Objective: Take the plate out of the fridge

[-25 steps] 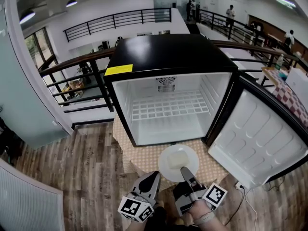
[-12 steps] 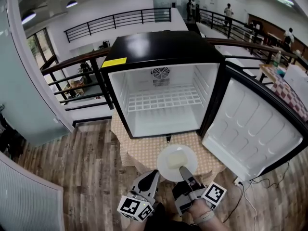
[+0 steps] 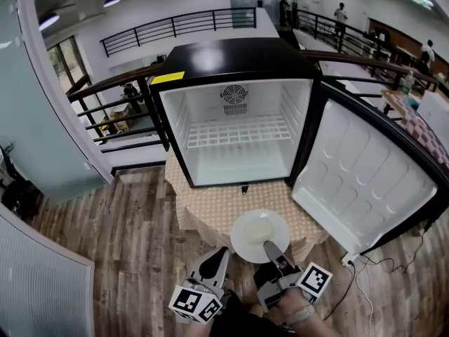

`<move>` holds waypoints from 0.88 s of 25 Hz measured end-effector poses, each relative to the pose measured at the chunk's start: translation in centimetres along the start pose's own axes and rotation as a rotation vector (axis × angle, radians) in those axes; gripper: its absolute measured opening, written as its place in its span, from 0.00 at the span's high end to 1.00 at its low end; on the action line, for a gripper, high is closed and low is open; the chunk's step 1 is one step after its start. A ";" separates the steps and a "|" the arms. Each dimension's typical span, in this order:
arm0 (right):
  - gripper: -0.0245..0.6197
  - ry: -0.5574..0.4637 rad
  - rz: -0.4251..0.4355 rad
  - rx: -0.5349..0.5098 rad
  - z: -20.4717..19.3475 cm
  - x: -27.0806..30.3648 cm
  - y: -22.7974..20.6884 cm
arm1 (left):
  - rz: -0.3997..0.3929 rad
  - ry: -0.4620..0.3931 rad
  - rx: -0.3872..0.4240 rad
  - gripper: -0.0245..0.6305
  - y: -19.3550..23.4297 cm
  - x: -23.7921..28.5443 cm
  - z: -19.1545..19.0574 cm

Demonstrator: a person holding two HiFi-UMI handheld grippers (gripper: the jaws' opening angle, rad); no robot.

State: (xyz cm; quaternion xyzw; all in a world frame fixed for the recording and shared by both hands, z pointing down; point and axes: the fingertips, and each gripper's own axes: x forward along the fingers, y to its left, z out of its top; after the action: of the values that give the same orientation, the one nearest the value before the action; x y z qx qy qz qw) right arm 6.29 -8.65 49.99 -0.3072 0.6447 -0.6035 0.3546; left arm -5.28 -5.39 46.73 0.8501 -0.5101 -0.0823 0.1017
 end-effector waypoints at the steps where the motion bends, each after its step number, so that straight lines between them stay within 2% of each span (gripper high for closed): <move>1: 0.88 0.002 0.003 0.001 -0.1 -0.1 0.0 | 0.003 0.001 0.003 0.94 -0.1 -0.2 0.0; 8: 0.88 0.000 0.009 0.013 -0.3 -0.9 0.3 | 0.010 0.012 0.012 0.94 -0.7 -0.6 0.1; 22: 0.88 -0.055 0.004 -0.001 -0.6 -2.7 -0.3 | -0.036 0.019 0.006 0.94 -1.2 -1.8 -0.7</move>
State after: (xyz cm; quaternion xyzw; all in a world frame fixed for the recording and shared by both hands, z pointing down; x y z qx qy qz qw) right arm 7.27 -6.11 50.56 -0.3224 0.6357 -0.5937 0.3733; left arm -4.96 -3.23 47.13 0.8602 -0.4940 -0.0746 0.1024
